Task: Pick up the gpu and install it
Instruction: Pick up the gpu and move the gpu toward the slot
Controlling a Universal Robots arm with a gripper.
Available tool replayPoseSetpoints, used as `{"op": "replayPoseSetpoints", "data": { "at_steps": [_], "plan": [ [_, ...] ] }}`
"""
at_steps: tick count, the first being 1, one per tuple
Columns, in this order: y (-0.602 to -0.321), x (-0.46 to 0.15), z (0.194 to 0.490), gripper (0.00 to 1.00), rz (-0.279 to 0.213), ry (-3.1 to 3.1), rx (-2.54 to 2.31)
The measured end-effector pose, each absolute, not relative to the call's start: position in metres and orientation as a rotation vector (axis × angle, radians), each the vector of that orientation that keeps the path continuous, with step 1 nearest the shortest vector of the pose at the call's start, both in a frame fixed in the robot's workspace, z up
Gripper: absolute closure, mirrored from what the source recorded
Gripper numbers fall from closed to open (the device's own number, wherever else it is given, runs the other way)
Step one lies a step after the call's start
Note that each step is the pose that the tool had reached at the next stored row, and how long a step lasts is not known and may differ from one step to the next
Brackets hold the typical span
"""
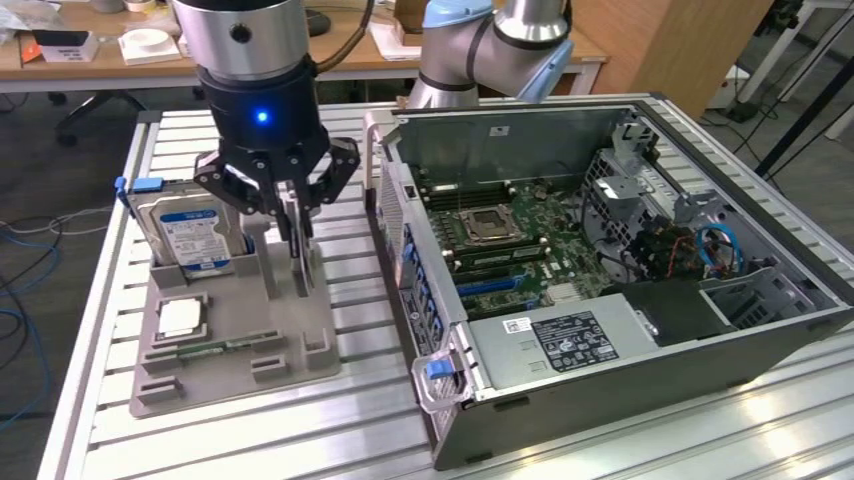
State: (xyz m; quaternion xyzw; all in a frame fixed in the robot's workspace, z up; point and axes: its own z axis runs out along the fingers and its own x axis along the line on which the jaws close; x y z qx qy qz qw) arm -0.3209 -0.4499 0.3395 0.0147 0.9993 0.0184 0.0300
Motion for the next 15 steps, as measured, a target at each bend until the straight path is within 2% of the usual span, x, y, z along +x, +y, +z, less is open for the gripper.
{"op": "replayPoseSetpoints", "data": {
  "at_steps": [15],
  "plan": [
    [-0.450, -0.321, 0.355, 0.74, 0.057, 3.081, 0.048]
  ]
}}
